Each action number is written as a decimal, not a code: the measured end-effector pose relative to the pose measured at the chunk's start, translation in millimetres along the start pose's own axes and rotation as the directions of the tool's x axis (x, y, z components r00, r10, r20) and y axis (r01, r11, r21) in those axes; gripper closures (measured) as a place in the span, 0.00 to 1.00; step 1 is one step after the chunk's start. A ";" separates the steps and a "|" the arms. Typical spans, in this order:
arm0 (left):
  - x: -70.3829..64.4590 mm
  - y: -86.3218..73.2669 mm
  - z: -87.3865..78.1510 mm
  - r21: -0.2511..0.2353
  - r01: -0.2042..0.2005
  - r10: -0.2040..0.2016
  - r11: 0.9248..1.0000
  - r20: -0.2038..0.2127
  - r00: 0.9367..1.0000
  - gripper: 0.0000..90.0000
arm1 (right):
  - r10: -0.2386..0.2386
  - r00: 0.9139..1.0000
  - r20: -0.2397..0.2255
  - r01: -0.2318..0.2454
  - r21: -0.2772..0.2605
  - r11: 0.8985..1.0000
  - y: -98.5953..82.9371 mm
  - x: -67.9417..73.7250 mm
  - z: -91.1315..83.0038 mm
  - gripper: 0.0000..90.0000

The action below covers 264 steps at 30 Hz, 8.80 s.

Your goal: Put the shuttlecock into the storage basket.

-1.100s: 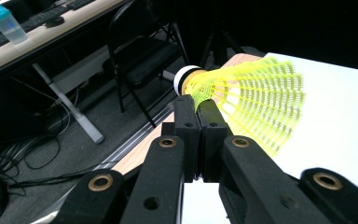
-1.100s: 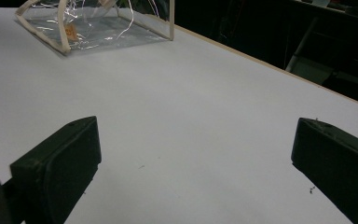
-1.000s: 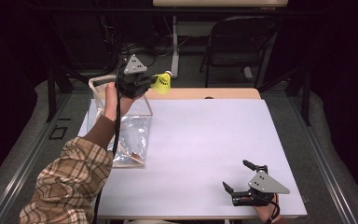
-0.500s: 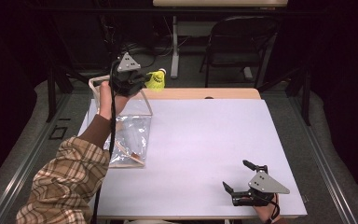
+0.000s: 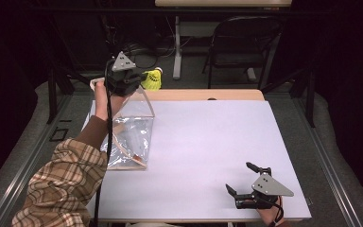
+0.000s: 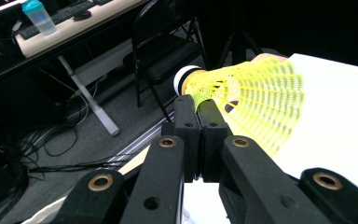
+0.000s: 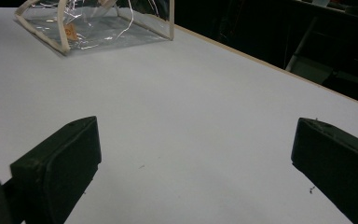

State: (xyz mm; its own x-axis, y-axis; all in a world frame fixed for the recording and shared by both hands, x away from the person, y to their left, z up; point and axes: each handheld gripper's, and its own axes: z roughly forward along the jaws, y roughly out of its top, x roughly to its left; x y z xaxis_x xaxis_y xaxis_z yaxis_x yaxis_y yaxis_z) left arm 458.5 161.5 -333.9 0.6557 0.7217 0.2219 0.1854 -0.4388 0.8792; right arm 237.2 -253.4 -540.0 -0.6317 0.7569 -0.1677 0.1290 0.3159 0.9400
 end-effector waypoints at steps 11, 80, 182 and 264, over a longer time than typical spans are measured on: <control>8.5 -2.4 -6.3 -0.001 0.009 -0.009 1.000 -0.018 1.000 0.99 | 0.000 1.000 0.001 0.000 0.001 1.000 -0.1 -0.1 0.3 0.01; 72.6 -37.8 -63.4 -0.077 0.153 -0.165 0.985 -0.180 0.970 0.99 | 0.002 1.000 0.002 -0.003 0.013 1.000 -0.3 0.8 1.1 0.01; 53.2 -77.3 -18.8 0.053 0.140 -0.134 0.989 -0.114 0.984 0.99 | -0.001 1.000 0.002 0.001 0.015 1.000 -0.6 0.5 1.6 0.01; 61.1 -108.6 13.9 0.196 0.205 -0.183 0.959 -0.124 0.975 0.99 | -0.001 1.000 0.002 0.001 0.016 1.000 -0.7 0.4 1.8 0.01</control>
State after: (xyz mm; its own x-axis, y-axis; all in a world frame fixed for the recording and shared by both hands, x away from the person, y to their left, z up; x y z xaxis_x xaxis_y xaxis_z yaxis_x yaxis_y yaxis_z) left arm 488.6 245.9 -421.6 0.5148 0.8506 0.1076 0.4559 -0.3778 0.8058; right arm 238.2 -252.3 -541.3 -0.6303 0.7577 -0.1688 0.1409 0.3255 0.9350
